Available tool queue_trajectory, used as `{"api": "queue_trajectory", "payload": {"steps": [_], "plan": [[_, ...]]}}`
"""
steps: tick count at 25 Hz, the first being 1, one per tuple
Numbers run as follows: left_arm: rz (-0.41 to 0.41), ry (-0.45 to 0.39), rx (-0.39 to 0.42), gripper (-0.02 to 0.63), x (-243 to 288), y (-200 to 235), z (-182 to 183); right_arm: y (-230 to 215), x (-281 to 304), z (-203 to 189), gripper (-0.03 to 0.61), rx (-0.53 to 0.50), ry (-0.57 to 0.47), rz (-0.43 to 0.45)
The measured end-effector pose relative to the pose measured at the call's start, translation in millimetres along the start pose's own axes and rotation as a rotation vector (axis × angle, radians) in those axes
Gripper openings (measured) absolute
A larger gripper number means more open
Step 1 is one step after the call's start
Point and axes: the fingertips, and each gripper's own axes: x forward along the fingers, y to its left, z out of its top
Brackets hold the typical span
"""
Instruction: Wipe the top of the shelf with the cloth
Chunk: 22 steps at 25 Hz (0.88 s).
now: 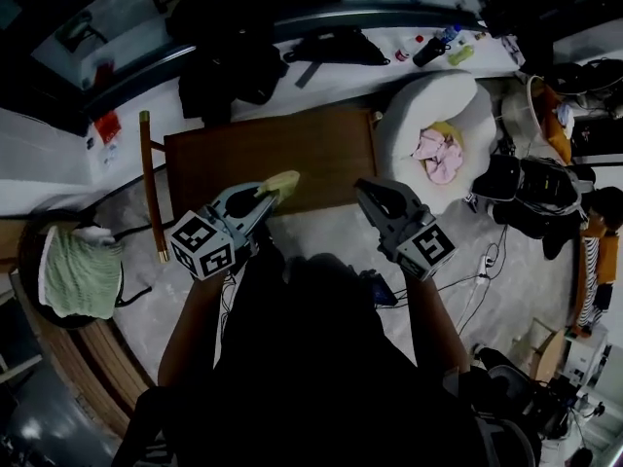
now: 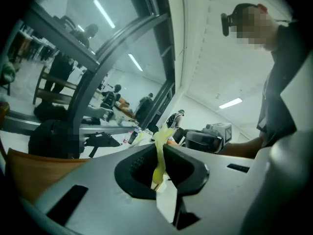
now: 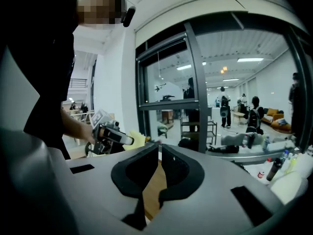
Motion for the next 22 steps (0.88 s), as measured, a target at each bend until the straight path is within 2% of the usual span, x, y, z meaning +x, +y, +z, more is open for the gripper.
{"api": "queue_trajectory", "payload": {"steps": [8,13,17,22], "plan": [[0.026,0.089,-0.016,0.038,88,23,-17,-66,-8,-30,0.034,0.037,0.028,-0.048],[0.089,0.128,-0.034,0.038,144,34,-35,-110,1,-64,0.034,0.047,0.037,-0.011],[0.138,0.166,-0.038,0.038,189,51,-48,-146,14,-105,0.034,0.105,0.085,0.018],[0.190,0.209,-0.048,0.038,240,70,-61,-180,17,-140,0.034,0.103,0.136,-0.003]]}}
